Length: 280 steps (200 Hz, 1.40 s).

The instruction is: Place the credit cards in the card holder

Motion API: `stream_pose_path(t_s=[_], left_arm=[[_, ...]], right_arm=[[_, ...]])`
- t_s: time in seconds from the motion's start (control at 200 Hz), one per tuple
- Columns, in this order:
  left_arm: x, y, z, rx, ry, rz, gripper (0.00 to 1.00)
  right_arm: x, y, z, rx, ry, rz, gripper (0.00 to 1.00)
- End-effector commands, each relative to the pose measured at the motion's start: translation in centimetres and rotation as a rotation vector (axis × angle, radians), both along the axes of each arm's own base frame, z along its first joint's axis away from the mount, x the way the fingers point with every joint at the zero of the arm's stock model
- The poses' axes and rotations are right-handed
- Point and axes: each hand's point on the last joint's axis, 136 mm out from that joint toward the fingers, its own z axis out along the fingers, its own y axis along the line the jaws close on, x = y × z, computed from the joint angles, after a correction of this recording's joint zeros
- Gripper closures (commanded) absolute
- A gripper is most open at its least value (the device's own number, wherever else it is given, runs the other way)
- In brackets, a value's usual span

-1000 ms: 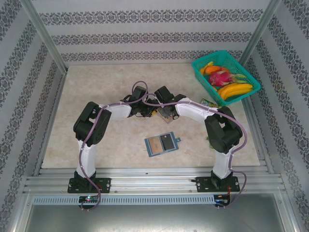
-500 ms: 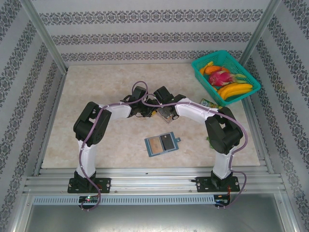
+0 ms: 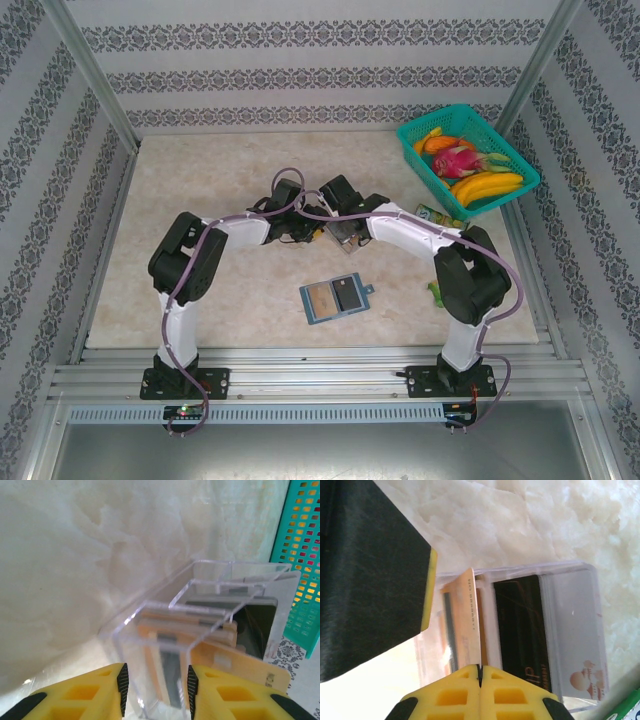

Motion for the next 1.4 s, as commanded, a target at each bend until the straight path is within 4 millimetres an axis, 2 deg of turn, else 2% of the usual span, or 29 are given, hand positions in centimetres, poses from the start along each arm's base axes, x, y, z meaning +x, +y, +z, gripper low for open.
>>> stream_pose_path(t_s=[0.0,0.165,0.265,0.41,0.48,0.58,0.714,0.824,1.014,1.204,1.394], left_arm=[[-0.1,0.9,3.1,0.005,-0.085,0.002,0.58],[-1.3,2.0,5.2,0.031,-0.14,-0.001,0.55],[-2.9,2.5,5.5,0.051,-0.14,-0.018,0.55],[-6.4,3.4,5.5,0.073,-0.129,-0.031,0.54],[-8.6,3.6,5.0,0.098,-0.111,-0.045,0.54],[-11.5,4.0,3.6,0.121,-0.071,-0.056,0.53],[-14.5,3.8,2.7,0.12,-0.053,-0.059,0.53],[-16.3,3.4,2.1,0.141,-0.033,-0.082,0.53],[-18.5,4.1,0.9,0.203,0.0,-0.079,0.52],[-19.2,4.2,-0.2,0.186,0.014,-0.076,0.5],[-19.3,3.1,-1.1,0.168,0.027,-0.101,0.5]], right_arm=[[-0.7,-0.6,2.1,0.04,-0.004,-0.031,0.99],[-2.8,0.5,5.6,0.247,-0.007,-0.03,0.99],[-4.4,0.2,6.4,0.363,0.039,-0.063,1.0],[-8.0,-1.6,5.5,0.428,0.083,-0.135,1.0],[-10.0,-2.5,5.0,0.475,0.095,-0.171,1.0],[-12.8,-3.5,3.3,0.5,0.122,-0.205,1.0],[-15.2,-3.8,1.6,0.541,0.143,-0.24,1.0],[-16.1,-4.1,0.0,0.516,0.16,-0.257,1.0],[-16.5,-4.7,-1.3,0.464,0.16,-0.262,1.0],[-16.8,-4.2,-2.2,0.488,0.177,-0.252,1.0],[-16.9,-4.3,-3.6,0.477,0.194,-0.274,1.0]])
